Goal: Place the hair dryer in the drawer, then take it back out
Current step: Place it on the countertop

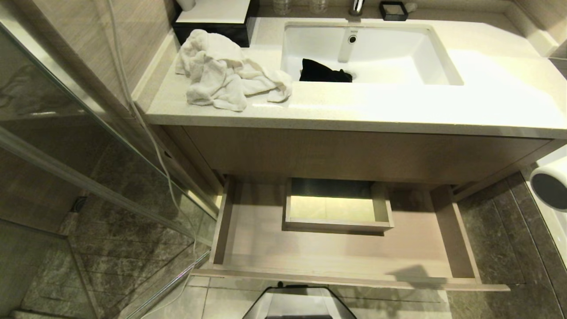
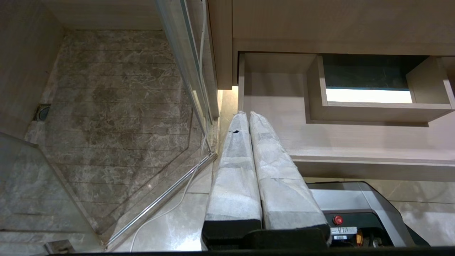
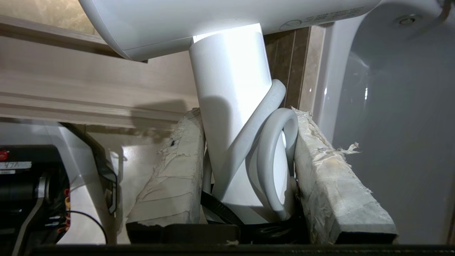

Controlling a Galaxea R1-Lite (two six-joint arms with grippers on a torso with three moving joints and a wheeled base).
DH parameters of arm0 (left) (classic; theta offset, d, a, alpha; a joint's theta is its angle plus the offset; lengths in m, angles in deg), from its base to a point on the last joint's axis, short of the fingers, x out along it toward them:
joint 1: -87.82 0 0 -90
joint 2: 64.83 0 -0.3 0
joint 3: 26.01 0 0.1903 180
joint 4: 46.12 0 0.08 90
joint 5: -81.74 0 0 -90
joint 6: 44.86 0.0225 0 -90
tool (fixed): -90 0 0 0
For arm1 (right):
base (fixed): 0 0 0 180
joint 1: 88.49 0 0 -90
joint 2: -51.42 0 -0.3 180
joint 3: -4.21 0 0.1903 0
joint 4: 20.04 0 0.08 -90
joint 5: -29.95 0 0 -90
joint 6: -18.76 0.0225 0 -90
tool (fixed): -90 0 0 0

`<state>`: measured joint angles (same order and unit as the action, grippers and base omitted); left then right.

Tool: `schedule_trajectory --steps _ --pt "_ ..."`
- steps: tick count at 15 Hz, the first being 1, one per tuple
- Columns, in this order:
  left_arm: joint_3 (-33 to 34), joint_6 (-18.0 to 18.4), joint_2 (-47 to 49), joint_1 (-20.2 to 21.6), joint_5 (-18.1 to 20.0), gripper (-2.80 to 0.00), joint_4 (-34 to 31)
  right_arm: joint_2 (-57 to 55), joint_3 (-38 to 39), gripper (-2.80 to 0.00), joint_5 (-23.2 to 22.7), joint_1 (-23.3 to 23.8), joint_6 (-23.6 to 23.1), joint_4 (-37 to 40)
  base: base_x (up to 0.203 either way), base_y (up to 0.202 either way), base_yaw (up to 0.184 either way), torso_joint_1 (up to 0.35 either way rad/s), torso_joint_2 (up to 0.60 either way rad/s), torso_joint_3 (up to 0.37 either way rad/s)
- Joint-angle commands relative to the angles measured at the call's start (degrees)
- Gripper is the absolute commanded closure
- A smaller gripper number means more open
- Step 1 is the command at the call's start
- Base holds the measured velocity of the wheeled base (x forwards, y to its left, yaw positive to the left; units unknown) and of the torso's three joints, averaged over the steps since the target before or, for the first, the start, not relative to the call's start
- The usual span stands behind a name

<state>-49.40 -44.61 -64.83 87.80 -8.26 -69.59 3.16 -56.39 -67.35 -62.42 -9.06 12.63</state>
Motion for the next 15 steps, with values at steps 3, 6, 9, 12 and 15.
schedule_trajectory --steps 3,6,9,12,15 --pt "0.11 0.02 0.0 0.02 0.0 0.0 0.01 -1.23 -0.66 0.0 0.01 -0.33 -2.34 -0.18 0.0 0.0 0.0 0.021 0.0 0.023" --pt "0.08 0.02 0.0 0.02 0.0 0.0 0.01 -1.25 -1.15 0.0 0.1 -0.32 -2.41 -0.2 0.0 0.0 0.0 0.169 0.05 0.217" --pt "0.1 0.02 0.0 0.02 0.0 0.0 0.01 -1.96 -3.23 0.0 0.1 -0.36 -2.41 -0.7 0.0 0.0 0.0 0.238 0.04 0.273" --pt "0.11 0.02 0.0 0.02 0.0 0.0 0.01 -4.45 -6.6 0.0 0.1 -0.4 -2.41 -2.32 0.0 0.0 0.0 0.26 0.01 0.269" --pt "0.1 0.02 0.0 0.02 0.0 0.0 0.01 -9.58 -11.09 0.0 0.01 -0.38 -2.44 -3.67 0.0 0.0 0.0 0.273 -0.03 0.248"
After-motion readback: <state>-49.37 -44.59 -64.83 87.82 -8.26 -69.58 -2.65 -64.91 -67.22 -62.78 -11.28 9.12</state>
